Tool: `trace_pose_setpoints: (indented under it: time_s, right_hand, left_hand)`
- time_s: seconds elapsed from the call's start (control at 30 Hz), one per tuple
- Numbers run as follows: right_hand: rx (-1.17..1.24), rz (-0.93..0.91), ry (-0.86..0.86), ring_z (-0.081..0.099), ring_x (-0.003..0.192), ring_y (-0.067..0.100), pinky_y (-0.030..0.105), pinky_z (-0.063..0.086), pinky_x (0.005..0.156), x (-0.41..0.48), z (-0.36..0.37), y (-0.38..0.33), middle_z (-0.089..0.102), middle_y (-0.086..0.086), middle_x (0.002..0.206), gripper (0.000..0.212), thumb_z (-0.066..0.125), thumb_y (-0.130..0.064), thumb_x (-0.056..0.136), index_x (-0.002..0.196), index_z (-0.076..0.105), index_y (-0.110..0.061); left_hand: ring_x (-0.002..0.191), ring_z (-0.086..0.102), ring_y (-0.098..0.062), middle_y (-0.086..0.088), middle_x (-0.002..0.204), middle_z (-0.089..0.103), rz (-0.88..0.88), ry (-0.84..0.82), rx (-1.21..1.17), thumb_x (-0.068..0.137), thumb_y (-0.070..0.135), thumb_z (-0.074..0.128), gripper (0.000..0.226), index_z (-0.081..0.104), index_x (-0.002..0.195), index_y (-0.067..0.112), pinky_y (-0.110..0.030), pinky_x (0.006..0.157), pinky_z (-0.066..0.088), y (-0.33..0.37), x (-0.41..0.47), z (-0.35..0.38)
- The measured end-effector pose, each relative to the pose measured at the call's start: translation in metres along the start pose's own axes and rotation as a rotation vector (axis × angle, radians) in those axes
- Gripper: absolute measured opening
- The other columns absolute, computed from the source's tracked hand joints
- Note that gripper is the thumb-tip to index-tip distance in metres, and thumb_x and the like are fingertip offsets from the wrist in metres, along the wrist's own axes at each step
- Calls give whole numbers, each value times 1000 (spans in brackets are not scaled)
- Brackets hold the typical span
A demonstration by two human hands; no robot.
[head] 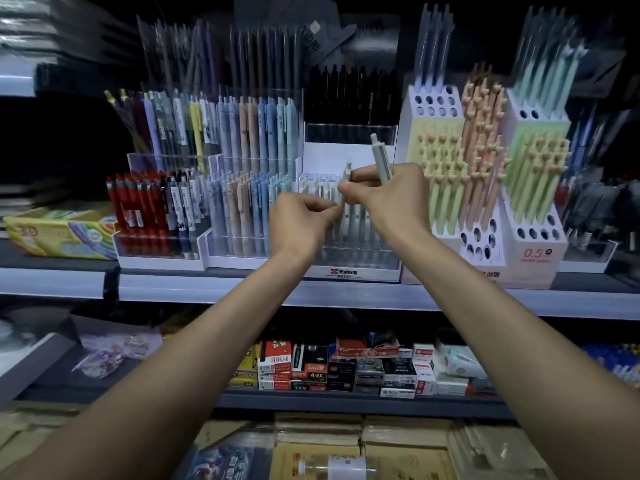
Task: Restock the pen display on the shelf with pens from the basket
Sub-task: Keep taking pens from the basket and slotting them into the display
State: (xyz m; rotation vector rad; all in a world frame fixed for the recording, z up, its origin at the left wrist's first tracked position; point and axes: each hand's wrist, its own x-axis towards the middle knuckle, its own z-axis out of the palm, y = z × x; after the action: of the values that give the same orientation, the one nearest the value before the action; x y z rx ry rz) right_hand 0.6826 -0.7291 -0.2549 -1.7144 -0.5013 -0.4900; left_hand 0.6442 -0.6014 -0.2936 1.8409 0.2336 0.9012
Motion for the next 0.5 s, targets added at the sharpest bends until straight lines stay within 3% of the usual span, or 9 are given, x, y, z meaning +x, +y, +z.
trace_pose_setpoints:
  time_s: [0.2, 0.37, 0.5]
  right_hand:
    - [-13, 36, -6, 76, 65, 10, 38, 64, 77, 4, 4, 11, 77, -2, 71, 16, 92, -17, 74, 84, 80, -13]
    - [5, 84, -7, 76, 64, 13, 40, 65, 76, 5, 9, 19, 77, 0, 69, 14, 92, -16, 74, 80, 79, -14]
    - [22, 118, -9, 76, 62, 16, 44, 64, 76, 5, 14, 28, 76, 1, 67, 14, 92, -16, 74, 74, 78, -16]
  left_hand:
    - [67, 73, -15, 11, 62, 72, -64, 22, 104, 85, 29, 84, 22, 78, 65, 25, -43, 71, 63, -7, 4, 10]
    - [69, 70, -15, 7, 68, 74, -80, 113, 271, 90, 33, 77, 21, 79, 71, 24, -30, 60, 56, -3, -8, 18]
    - [70, 66, -19, 5, 70, 72, -146, 151, 306, 90, 37, 76, 18, 81, 77, 26, -25, 52, 36, -1, -14, 23]
